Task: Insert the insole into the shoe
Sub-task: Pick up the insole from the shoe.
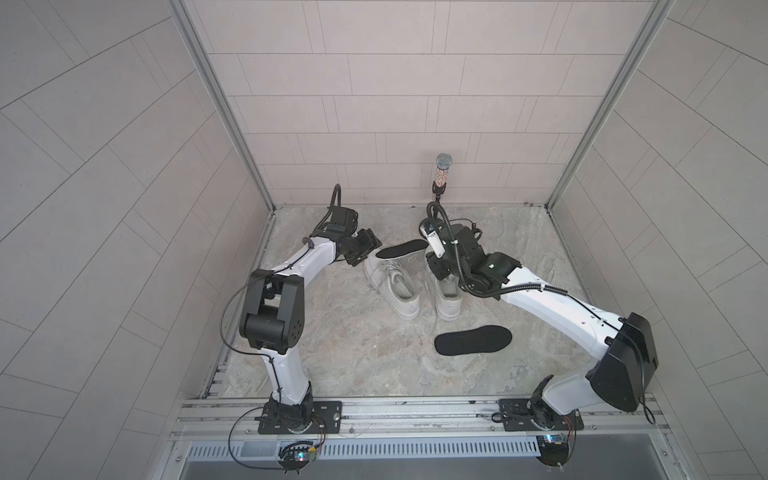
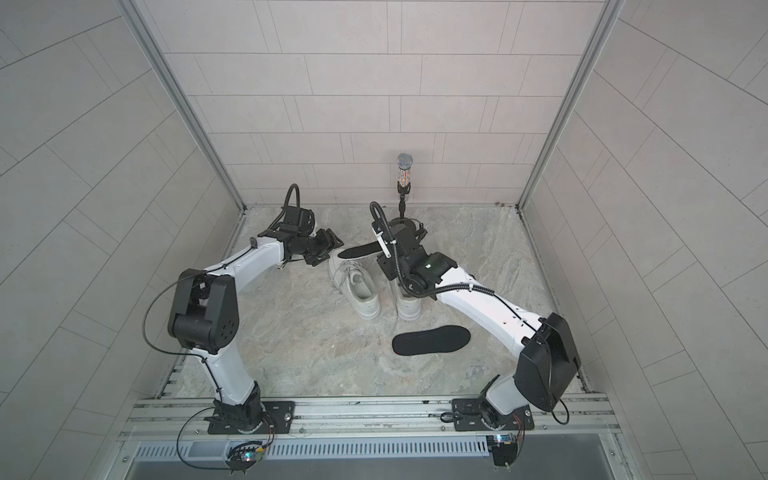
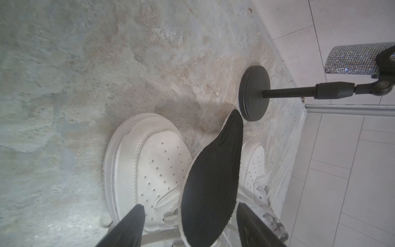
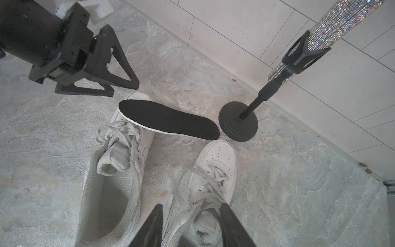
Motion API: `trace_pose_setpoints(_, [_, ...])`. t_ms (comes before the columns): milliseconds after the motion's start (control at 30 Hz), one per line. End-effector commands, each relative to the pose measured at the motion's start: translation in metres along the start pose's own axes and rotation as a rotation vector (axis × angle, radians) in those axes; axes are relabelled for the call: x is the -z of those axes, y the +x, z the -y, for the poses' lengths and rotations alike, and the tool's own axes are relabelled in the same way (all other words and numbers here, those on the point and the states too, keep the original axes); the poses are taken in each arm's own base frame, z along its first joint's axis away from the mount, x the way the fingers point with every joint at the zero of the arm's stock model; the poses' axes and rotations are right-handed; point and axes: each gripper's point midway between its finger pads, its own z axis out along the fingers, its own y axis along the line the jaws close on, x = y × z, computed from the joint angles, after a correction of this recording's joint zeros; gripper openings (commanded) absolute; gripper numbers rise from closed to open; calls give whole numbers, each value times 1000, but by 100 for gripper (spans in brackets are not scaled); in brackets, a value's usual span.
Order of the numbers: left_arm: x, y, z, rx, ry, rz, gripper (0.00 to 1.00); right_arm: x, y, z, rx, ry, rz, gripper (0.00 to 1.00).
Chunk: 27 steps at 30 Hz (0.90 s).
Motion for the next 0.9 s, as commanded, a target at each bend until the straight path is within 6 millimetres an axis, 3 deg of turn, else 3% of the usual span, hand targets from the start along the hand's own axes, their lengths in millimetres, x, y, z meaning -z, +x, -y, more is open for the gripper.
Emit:
trace_pose_setpoints(0, [-9,-6,16,59,70,19,73,5,-7,3,-26,9,32,45])
trace_pose_setpoints(233, [-39,5,15,129,96,-19,68,6,-4,8,-3,20,27,45])
trace_pose_setpoints(500, [-35,13,8,170,74,-19,64,4,6,13,-14,25,13,45])
trace_pose_setpoints(567, [-35,16,8,192,93,-18,56,4,7,13,-17,22,12,44])
trace_pose_setpoints(867, [-17,10,25,139,124,6,0,8,11,12,-6,15,15,43])
